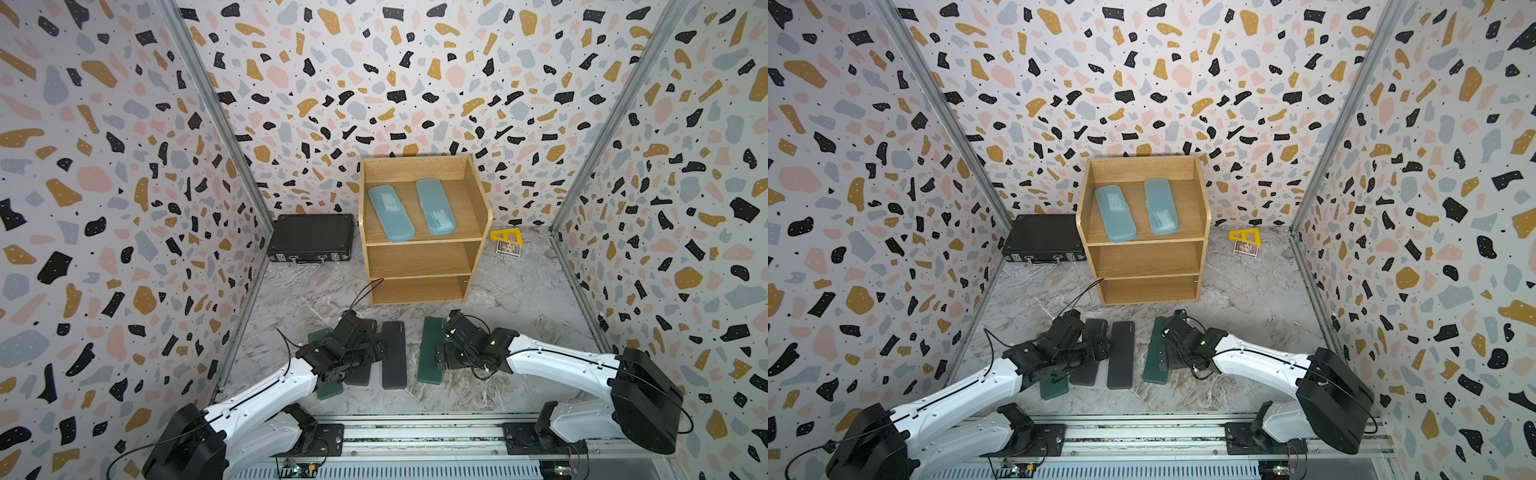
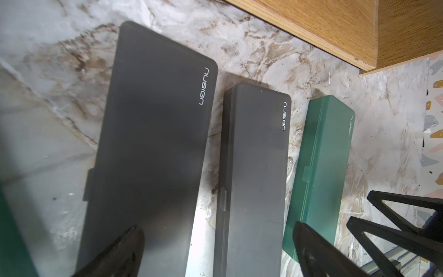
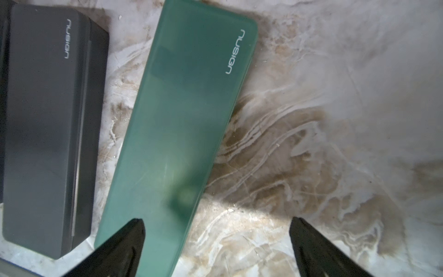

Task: Place the pencil cases on the shelf according to color
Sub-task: Pick up the pencil case from the center of the board.

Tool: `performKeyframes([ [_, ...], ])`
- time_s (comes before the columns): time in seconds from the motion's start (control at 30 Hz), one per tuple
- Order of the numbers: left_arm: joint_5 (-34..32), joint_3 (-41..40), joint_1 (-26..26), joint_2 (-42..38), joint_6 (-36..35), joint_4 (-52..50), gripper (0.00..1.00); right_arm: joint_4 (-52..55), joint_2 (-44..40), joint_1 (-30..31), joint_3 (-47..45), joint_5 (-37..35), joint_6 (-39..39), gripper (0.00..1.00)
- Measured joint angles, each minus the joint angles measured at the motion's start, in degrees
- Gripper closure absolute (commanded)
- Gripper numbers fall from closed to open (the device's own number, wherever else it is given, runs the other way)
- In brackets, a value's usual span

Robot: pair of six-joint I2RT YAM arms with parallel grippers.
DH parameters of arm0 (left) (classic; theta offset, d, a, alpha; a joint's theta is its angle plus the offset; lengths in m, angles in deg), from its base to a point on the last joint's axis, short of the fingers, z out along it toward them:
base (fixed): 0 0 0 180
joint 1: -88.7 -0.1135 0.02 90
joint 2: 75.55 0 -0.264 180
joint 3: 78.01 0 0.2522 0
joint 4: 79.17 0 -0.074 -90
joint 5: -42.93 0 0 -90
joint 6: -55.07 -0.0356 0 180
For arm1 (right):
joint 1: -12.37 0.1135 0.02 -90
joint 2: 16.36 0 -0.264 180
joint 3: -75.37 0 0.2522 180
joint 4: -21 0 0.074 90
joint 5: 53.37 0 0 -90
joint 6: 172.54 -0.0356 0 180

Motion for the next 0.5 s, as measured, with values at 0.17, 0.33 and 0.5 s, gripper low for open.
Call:
performKeyframes([
  [0.17,-0.2,0.0,0.2,0.0,0.6,0.6,0.00,-0.4,2.3,2.2,1.0,-1.0,-1.4,0.00],
  [0.33,-1.3,0.0,0.4,-1.0,0.6,0.4,0.00,-1.0,4.9,4.6,2.8,-2.2,-2.5,0.00],
  [0.5,-2.9,0.0,0.4,-4.3,0.6,-1.3,0.00,-0.9,6.8,7.2,4.5,-3.7,-3.6,0.00],
])
